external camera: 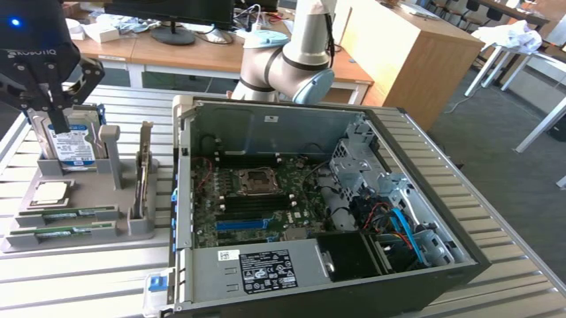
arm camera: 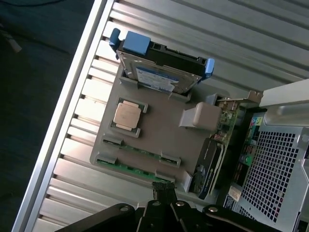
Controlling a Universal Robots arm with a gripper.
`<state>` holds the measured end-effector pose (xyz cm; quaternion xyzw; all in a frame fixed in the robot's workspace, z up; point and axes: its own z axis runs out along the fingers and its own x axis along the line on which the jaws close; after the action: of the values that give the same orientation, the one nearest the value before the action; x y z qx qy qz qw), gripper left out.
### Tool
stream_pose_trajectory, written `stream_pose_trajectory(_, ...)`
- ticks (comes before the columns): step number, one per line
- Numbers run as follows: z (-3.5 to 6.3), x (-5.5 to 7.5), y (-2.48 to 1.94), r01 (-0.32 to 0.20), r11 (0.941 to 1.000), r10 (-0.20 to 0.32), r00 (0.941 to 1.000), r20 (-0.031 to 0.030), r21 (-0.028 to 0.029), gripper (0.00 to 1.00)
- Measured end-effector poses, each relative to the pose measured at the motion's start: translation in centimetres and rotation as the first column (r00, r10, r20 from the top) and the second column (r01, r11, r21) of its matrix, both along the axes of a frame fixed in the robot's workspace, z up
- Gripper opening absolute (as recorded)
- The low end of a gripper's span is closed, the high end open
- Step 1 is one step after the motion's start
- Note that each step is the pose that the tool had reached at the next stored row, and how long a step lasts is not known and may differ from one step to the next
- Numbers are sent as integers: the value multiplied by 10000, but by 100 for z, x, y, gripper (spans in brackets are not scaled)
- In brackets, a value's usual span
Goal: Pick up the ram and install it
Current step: 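Pick up the ram and move it above insertion slot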
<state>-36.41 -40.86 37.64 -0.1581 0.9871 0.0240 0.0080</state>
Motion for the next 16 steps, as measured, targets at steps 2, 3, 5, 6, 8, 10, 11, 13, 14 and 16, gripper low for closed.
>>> stream_pose_trajectory(2, 0, 0, 0, -165, 9999, 165, 9999, 0, 0, 10)
stream_pose_trajectory(3, 0, 0, 0, -246, 9997, 246, 9997, 1, 0, 10)
stream_pose_trajectory(5, 0, 0, 0, -407, 9992, 407, 9992, 0, -1, 10)
stream_pose_trajectory(6, 0, 0, 0, -493, 9988, 493, 9988, 0, -1, 10)
stream_pose_trajectory(8, 0, 0, 0, -657, 9978, 657, 9978, 0, -2, 10)
stream_pose_trajectory(10, 0, 0, 0, -836, 9965, 836, 9965, 0, -2, 10)
stream_pose_trajectory(11, 0, 0, 0, -928, 9957, 928, 9957, 0, -2, 10)
stream_pose_trajectory(13, 0, 0, 0, -1123, 9937, 1123, 9937, 0, -2, 10)
stream_pose_trajectory(14, 0, 0, 0, -1228, 9924, 1228, 9924, 0, -2, 10)
stream_pose_trajectory(16, 0, 0, 0, -1432, 9897, 1432, 9897, 0, -2, 10)
